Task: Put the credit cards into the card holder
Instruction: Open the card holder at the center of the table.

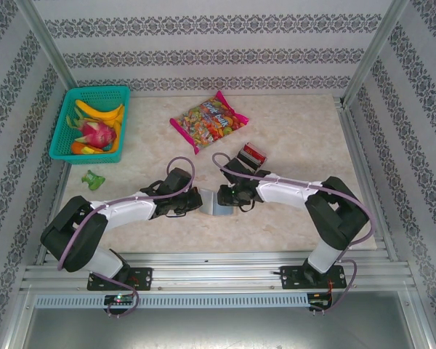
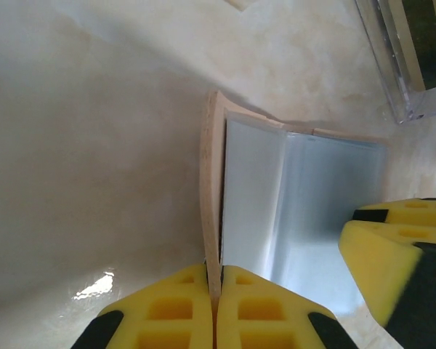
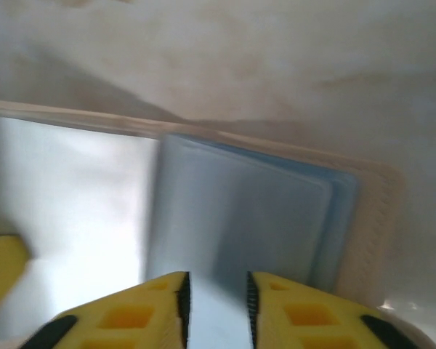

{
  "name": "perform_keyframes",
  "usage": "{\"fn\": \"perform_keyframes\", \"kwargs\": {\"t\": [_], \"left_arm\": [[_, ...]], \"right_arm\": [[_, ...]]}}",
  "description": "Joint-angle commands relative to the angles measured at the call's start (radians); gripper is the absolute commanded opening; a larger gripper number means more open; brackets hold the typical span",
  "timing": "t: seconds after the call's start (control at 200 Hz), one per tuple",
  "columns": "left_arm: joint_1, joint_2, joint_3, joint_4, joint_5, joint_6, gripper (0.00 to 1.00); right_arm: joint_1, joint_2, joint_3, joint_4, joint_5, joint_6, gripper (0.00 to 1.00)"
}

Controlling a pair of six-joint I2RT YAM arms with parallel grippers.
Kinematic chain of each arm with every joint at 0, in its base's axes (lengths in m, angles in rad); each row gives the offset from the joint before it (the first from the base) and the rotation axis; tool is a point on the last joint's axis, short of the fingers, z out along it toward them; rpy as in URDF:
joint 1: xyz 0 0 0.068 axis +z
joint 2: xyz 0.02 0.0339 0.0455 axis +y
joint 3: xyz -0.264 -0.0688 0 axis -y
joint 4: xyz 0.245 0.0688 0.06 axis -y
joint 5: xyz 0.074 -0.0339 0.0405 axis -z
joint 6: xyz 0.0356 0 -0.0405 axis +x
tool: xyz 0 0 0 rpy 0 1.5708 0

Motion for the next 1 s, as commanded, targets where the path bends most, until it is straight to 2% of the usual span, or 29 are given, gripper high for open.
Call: {"fn": "perform_keyframes", "kwargs": {"t": [0.0,0.205,0.3,0.395,0.44,0.6,0.704,0.749,0.899,0.994], "left_arm": [[-0.012,0.019,-0.016,-0.033,-0.041,0.007,0.07],[-0.012,0.053,-0.027,-0.078,-0.075,0.01,0.08],[-0.012,0.075,-0.026,-0.124,-0.105,0.005,0.16],[-0.015,0.088,-0.005,-0.179,-0.137,0.02,0.21],[-0.018,0.087,0.007,-0.204,-0.158,0.024,0.28],[-0.025,0.075,0.059,-0.282,-0.206,0.055,0.34],[-0.029,0.033,0.077,-0.321,-0.24,0.055,0.48],[-0.029,0.004,0.084,-0.341,-0.262,0.055,0.51],[-0.028,-0.099,0.128,-0.369,-0.298,0.079,0.62],[-0.025,-0.118,0.185,-0.369,-0.288,0.104,0.67]], "right_arm": [[-0.018,0.024,-0.032,-0.044,0.08,0.0,0.35],[0.007,0.127,-0.044,-0.061,0.114,0.005,0.39],[0.017,0.143,-0.038,-0.062,0.104,0.01,0.39],[0.017,0.089,-0.025,-0.056,0.094,-0.006,0.41],[0.014,0.059,-0.014,-0.055,0.087,-0.012,0.42],[-0.004,-0.004,0.039,-0.085,0.058,-0.025,0.43],[-0.023,-0.08,0.05,-0.068,0.02,-0.03,0.45],[-0.03,-0.119,0.058,-0.07,0.022,-0.041,0.46],[-0.082,-0.226,0.084,-0.1,0.059,-0.14,0.51],[-0.138,-0.23,0.12,-0.146,0.104,-0.244,0.52]]}}
